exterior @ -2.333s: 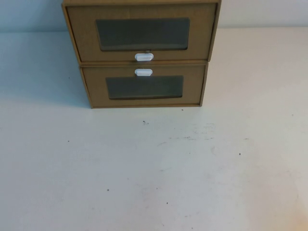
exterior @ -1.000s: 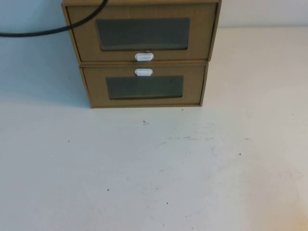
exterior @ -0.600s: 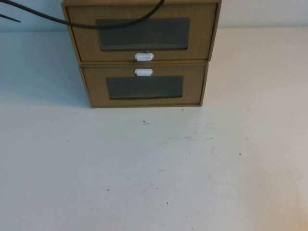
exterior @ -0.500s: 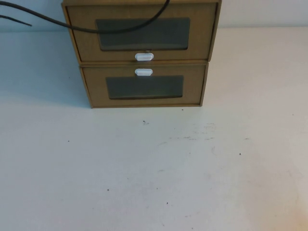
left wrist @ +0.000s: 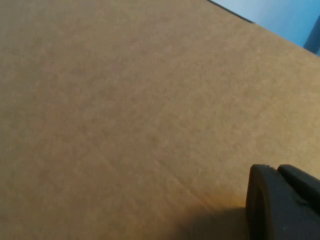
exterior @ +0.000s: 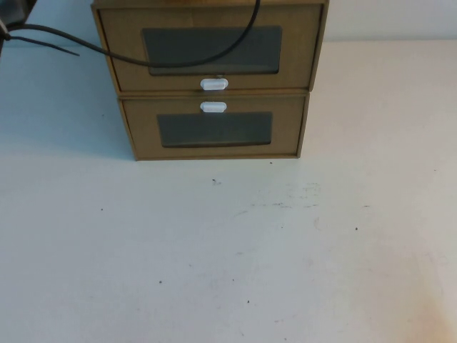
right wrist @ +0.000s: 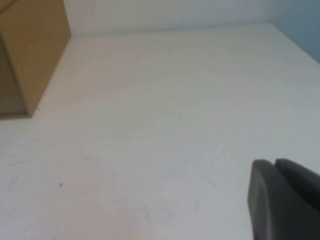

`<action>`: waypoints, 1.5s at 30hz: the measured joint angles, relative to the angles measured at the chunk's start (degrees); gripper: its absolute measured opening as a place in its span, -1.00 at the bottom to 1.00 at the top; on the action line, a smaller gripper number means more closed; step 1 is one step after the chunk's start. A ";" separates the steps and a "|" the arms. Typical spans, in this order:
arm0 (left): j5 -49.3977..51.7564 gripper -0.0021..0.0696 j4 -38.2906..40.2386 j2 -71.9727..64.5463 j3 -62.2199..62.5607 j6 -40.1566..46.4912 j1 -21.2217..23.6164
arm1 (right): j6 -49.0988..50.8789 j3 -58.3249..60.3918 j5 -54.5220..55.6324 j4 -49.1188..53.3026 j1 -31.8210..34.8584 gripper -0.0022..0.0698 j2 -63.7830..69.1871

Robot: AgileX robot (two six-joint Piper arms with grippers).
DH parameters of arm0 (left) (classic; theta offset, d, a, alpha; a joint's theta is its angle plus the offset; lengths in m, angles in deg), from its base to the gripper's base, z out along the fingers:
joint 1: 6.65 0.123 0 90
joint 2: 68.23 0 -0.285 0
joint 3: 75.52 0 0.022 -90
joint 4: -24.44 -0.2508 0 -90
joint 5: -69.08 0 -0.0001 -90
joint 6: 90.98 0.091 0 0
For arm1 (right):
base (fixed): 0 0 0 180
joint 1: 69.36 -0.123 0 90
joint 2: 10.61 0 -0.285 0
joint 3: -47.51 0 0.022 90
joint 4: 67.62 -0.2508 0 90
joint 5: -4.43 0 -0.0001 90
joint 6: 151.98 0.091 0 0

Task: Open the shoe box
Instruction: 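Pull the top drawer of the cardboard box fully open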

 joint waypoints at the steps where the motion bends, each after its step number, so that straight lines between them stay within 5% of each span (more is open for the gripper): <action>1: -0.13 -0.96 0.11 -0.33 0.00 0.08 -0.11 | 0.00 0.00 1.47 -0.87 0.00 -0.98 0.00; 19: 5.71 -0.96 -0.49 -0.92 4.42 -2.40 -0.22 | 0.00 0.00 14.06 -23.68 0.00 -0.98 0.00; 35: 14.50 -0.96 -7.82 -2.66 10.34 -9.49 -0.34 | 0.00 -0.38 1.27 -36.51 0.00 -0.98 0.00; 45: 14.40 -0.96 -7.82 -2.75 10.34 -9.88 -0.34 | -2.45 -19.15 -16.61 -32.09 0.00 -0.98 13.60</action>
